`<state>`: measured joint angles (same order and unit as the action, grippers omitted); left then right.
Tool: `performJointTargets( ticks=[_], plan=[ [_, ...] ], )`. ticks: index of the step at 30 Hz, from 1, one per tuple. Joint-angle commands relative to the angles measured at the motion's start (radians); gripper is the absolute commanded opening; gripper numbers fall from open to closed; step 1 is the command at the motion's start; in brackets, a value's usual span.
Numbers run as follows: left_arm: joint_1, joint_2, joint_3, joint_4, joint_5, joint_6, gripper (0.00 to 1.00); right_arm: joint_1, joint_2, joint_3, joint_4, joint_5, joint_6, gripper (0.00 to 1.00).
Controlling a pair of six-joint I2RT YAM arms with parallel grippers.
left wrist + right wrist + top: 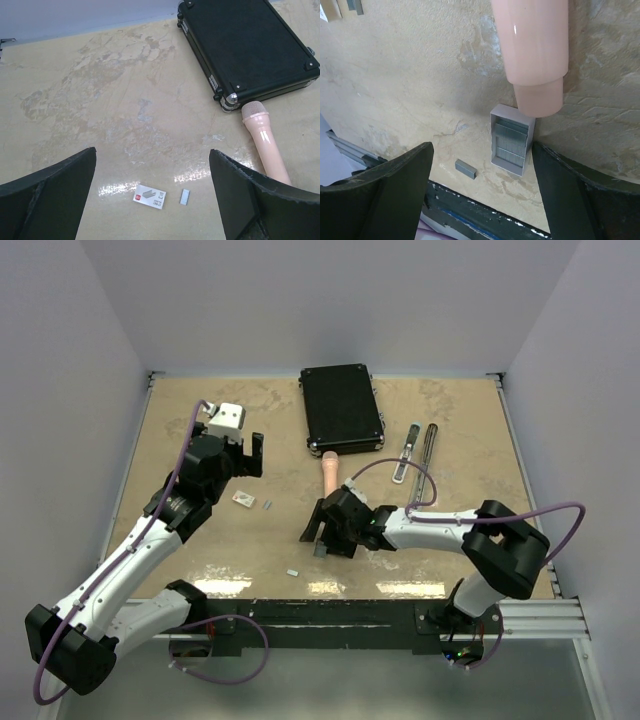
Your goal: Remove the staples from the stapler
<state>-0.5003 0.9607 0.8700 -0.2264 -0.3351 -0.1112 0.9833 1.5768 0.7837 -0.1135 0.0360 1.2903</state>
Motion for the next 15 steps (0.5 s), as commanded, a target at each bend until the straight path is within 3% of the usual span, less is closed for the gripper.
performJointTargets(
  ticks=[1,15],
  plan=[
    [0.000,-0.013,-0.005,0.029,-0.022,0.010,1.00,0.000,-0.040,0.022,-0.041,0.067,-0.054,0.85],
    [-0.001,-0.010,-0.008,0.030,-0.033,0.007,1.00,0.002,0.095,0.144,0.012,0.005,-0.301,0.86]
  ],
)
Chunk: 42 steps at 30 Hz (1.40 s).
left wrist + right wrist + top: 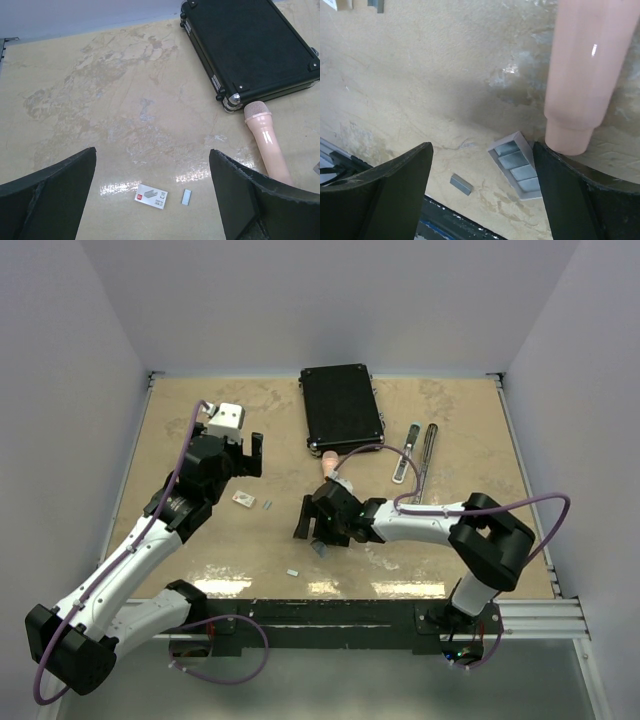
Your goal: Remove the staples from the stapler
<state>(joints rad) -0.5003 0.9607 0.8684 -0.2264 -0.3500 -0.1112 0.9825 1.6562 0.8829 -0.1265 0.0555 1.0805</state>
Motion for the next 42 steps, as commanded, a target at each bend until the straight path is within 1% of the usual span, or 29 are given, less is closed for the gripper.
performJointTargets(
  ticks=[1,5,9,10,11,13,14,17,18,19,20,21,22,23,25,26,28,29,31,32,33,35,36,39,42],
  plan=[
    [-0.001,-0.008,-0.008,0.030,-0.018,0.007,1.00,0.002,0.022,0.051,0.031,-0.020,-0.100,0.86],
    [-0.001,-0.004,-0.005,0.027,-0.018,0.008,1.00,0.004,0.034,0.091,0.013,-0.028,-0.148,0.86],
    [-0.001,-0.005,-0.011,0.027,-0.029,-0.001,1.00,0.005,0.011,0.129,-0.030,-0.013,-0.253,0.86],
    [-0.001,-0.005,-0.012,0.035,-0.029,-0.004,1.00,0.005,0.002,0.148,-0.062,0.010,-0.278,0.86],
    [-0.001,-0.004,-0.016,0.039,-0.032,-0.013,1.00,0.004,-0.024,0.157,-0.073,0.020,-0.341,0.86],
    [0.002,0.010,-0.008,0.026,-0.043,-0.028,1.00,0.005,-0.050,0.188,-0.122,0.043,-0.392,0.85],
    [0.002,0.019,0.012,0.015,-0.043,-0.051,1.00,0.004,-0.068,0.203,-0.149,0.084,-0.412,0.84],
    [0.037,0.056,0.055,-0.031,-0.001,-0.099,1.00,0.005,-0.085,0.252,-0.246,0.113,-0.396,0.81],
    [0.058,0.065,0.060,-0.040,0.043,-0.113,1.00,0.015,-0.090,0.254,-0.257,0.115,-0.352,0.80],
    [0.109,0.075,0.061,-0.050,0.066,-0.128,1.00,0.022,-0.095,0.243,-0.268,0.121,-0.323,0.79],
    [0.138,0.078,0.052,-0.050,0.083,-0.163,1.00,0.033,-0.104,0.235,-0.268,0.127,-0.256,0.77],
    [0.164,0.078,0.043,-0.047,0.110,-0.179,1.00,0.059,-0.111,0.226,-0.263,0.133,-0.226,0.76],
    [0.213,0.073,0.032,-0.036,0.115,-0.195,1.00,0.071,-0.113,0.211,-0.250,0.138,-0.196,0.75],
    [0.232,0.069,0.003,-0.028,0.121,-0.229,1.00,0.087,-0.111,0.208,-0.240,0.145,-0.157,0.75],
    [0.279,0.053,-0.029,-0.007,0.134,-0.257,1.00,0.122,-0.087,0.221,-0.204,0.150,-0.172,0.75],
    [0.293,0.049,-0.055,-0.004,0.134,-0.284,1.00,0.130,-0.073,0.235,-0.194,0.150,-0.233,0.75],
    [0.319,0.039,-0.071,-0.014,0.114,-0.306,1.00,0.139,-0.012,0.289,-0.183,0.171,-0.295,0.75],
    [0.321,0.033,-0.074,-0.021,0.097,-0.315,1.00,0.139,0.013,0.310,-0.182,0.179,-0.360,0.76],
    [0.321,0.012,-0.066,-0.042,0.034,-0.295,1.00,0.139,0.075,0.381,-0.173,0.199,-0.439,0.76],
    [0.321,0.001,-0.057,-0.051,-0.030,-0.276,1.00,0.139,0.092,0.401,-0.170,0.202,-0.506,0.76],
    [0.321,-0.032,-0.054,-0.060,-0.065,-0.274,1.00,0.139,0.106,0.418,-0.159,0.211,-0.540,0.75],
    [0.318,-0.080,-0.069,-0.067,-0.122,-0.275,1.00,0.133,0.148,0.448,-0.102,0.228,-0.637,0.73],
    [0.307,-0.136,-0.081,-0.059,-0.133,-0.275,1.00,0.130,0.166,0.459,-0.085,0.227,-0.668,0.72],
    [0.275,-0.229,-0.114,-0.027,-0.208,-0.275,1.00,0.114,0.246,0.531,-0.073,0.196,-0.780,0.70],
    [0.237,-0.283,-0.127,-0.021,-0.283,-0.269,1.00,0.097,0.316,0.593,-0.073,0.139,-0.872,0.70]
  ],
)
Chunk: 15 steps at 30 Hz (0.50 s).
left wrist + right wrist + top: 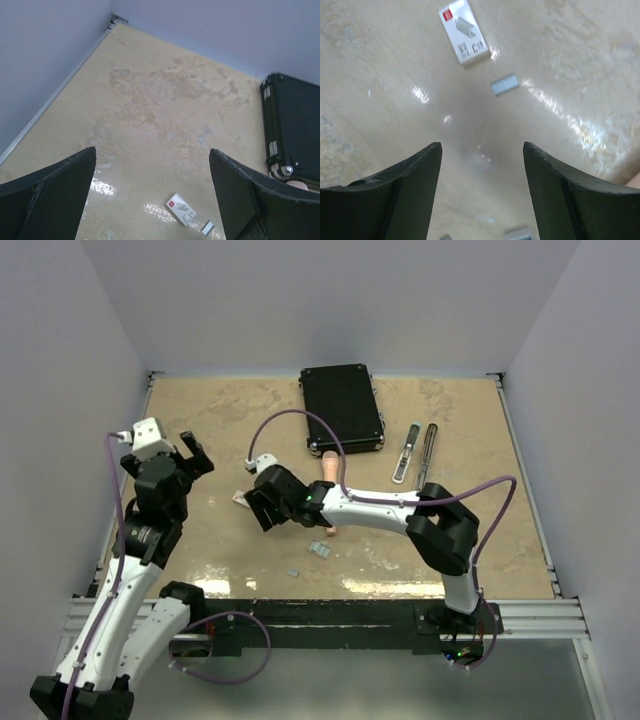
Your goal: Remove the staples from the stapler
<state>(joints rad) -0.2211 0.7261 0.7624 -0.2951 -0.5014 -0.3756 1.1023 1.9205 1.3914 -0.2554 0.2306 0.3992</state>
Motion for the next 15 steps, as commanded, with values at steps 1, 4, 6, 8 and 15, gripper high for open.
performJointTargets(
  ticks=[1,4,6,8,15],
  plan=[
    [-0.052,-0.057,-0.025,0.050,-0.144,-0.002,1.00,-0.028,0.064,0.099,0.064,-0.048,-0.206,0.70],
    [-0.076,-0.076,-0.034,0.062,-0.167,0.014,1.00,-0.053,0.104,0.129,0.068,-0.076,-0.247,0.70],
    [-0.077,-0.079,-0.034,0.062,-0.175,0.014,1.00,-0.084,0.135,0.142,0.068,-0.111,-0.258,0.70],
    [-0.077,-0.083,-0.035,0.062,-0.181,0.014,1.00,-0.114,0.150,0.144,0.085,-0.140,-0.273,0.69],
    [-0.075,-0.110,-0.049,0.083,-0.174,0.017,1.00,-0.137,0.190,0.167,0.091,-0.168,-0.352,0.63]
  ],
)
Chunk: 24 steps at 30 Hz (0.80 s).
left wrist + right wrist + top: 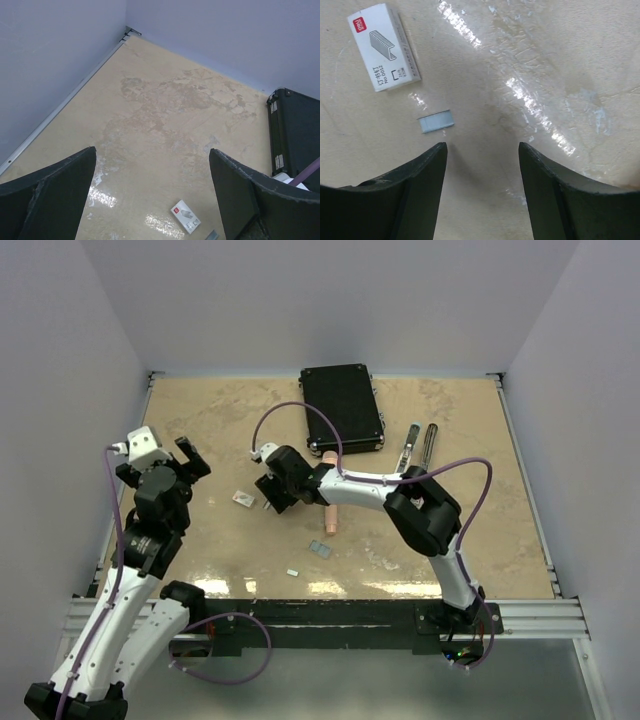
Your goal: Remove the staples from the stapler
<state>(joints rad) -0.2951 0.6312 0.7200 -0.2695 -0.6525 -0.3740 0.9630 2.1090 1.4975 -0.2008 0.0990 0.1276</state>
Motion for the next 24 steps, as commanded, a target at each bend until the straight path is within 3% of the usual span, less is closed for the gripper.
performJointTargets(
  ticks=[1,24],
  plan=[
    [-0.003,-0.014,-0.005,0.053,-0.021,0.015,1.00,0.002,0.008,0.064,0.035,-0.038,-0.089,0.63],
    [-0.003,0.002,-0.002,0.061,0.002,0.026,1.00,0.005,0.088,0.109,0.070,-0.097,-0.123,0.58]
  ],
)
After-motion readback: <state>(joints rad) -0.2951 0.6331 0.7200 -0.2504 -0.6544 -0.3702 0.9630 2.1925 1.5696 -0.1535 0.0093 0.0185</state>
